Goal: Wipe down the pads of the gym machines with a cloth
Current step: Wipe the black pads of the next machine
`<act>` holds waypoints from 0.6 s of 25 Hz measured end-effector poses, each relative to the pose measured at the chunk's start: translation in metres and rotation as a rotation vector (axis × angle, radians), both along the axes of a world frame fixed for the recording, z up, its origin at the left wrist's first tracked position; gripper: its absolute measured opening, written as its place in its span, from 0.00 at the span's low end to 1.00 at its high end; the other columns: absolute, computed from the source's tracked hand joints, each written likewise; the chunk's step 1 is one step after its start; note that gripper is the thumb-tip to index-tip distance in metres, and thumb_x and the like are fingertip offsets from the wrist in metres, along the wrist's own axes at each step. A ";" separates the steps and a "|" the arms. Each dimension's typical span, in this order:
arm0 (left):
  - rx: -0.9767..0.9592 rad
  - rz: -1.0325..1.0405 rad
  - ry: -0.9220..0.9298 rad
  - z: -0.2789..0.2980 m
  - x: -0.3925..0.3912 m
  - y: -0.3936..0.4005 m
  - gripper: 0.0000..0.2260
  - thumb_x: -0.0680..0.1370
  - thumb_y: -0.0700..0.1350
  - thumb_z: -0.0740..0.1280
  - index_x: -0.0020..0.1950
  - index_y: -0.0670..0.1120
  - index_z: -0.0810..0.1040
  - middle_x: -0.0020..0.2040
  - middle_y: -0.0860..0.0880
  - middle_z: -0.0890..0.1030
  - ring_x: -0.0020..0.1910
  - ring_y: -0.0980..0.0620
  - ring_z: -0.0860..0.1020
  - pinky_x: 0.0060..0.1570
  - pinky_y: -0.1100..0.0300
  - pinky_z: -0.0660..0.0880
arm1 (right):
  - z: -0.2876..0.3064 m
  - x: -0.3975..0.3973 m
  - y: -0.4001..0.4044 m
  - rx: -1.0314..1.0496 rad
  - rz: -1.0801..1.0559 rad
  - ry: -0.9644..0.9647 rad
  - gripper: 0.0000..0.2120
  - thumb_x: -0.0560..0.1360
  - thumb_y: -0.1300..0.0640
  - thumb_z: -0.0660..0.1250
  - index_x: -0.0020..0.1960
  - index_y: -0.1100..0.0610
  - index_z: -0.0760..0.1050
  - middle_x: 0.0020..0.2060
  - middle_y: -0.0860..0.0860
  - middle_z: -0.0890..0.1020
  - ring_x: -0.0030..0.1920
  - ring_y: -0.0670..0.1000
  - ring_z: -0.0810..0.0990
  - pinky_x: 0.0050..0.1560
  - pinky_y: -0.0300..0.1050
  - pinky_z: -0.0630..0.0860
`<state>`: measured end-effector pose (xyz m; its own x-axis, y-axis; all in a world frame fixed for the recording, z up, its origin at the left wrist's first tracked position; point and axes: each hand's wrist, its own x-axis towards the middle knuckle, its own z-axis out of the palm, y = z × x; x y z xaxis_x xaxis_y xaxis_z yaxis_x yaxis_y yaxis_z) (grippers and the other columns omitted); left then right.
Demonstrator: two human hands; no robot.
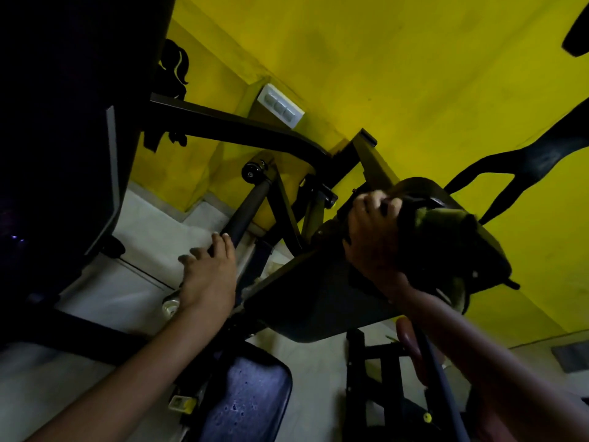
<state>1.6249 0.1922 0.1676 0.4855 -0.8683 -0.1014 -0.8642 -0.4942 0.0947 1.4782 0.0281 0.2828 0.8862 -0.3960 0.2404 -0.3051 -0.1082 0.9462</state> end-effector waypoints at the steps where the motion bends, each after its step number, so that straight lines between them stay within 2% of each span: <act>1: -0.001 -0.015 -0.031 0.000 -0.001 0.000 0.34 0.82 0.50 0.56 0.75 0.34 0.40 0.76 0.37 0.50 0.66 0.38 0.68 0.60 0.48 0.69 | -0.016 0.001 0.002 0.049 -0.020 0.051 0.25 0.66 0.41 0.64 0.52 0.59 0.79 0.52 0.56 0.79 0.55 0.59 0.76 0.55 0.55 0.62; 4: 0.005 -0.039 -0.077 -0.003 0.000 0.001 0.33 0.82 0.49 0.55 0.74 0.32 0.40 0.76 0.34 0.51 0.65 0.36 0.70 0.61 0.49 0.69 | -0.030 0.003 0.001 0.144 0.006 0.038 0.24 0.64 0.41 0.66 0.51 0.58 0.80 0.51 0.56 0.80 0.57 0.58 0.77 0.54 0.54 0.62; 7: -0.008 -0.050 -0.089 -0.004 0.000 0.002 0.33 0.82 0.49 0.55 0.74 0.32 0.40 0.75 0.33 0.51 0.64 0.36 0.70 0.61 0.48 0.69 | -0.039 0.000 -0.006 0.083 0.056 -0.065 0.22 0.66 0.44 0.63 0.52 0.59 0.79 0.53 0.56 0.80 0.60 0.60 0.74 0.55 0.53 0.63; 10: -0.005 -0.053 -0.102 -0.007 0.000 -0.001 0.31 0.82 0.46 0.54 0.74 0.31 0.39 0.75 0.33 0.51 0.64 0.36 0.70 0.61 0.48 0.69 | -0.090 0.006 -0.008 0.139 0.057 0.034 0.18 0.66 0.45 0.65 0.48 0.57 0.81 0.51 0.57 0.81 0.57 0.61 0.72 0.55 0.54 0.63; 13: 0.004 -0.059 -0.126 -0.007 0.000 -0.002 0.33 0.82 0.48 0.54 0.73 0.31 0.39 0.75 0.32 0.51 0.63 0.36 0.70 0.61 0.48 0.69 | -0.137 0.007 -0.006 0.234 0.052 0.174 0.21 0.65 0.43 0.65 0.49 0.56 0.82 0.49 0.54 0.82 0.54 0.61 0.73 0.55 0.54 0.64; 15: 0.001 -0.062 -0.146 -0.007 -0.001 -0.001 0.33 0.82 0.49 0.54 0.73 0.31 0.39 0.75 0.32 0.51 0.63 0.36 0.70 0.61 0.48 0.69 | -0.140 0.002 -0.007 0.236 0.089 0.143 0.20 0.66 0.46 0.62 0.51 0.55 0.82 0.48 0.51 0.82 0.54 0.58 0.76 0.57 0.54 0.65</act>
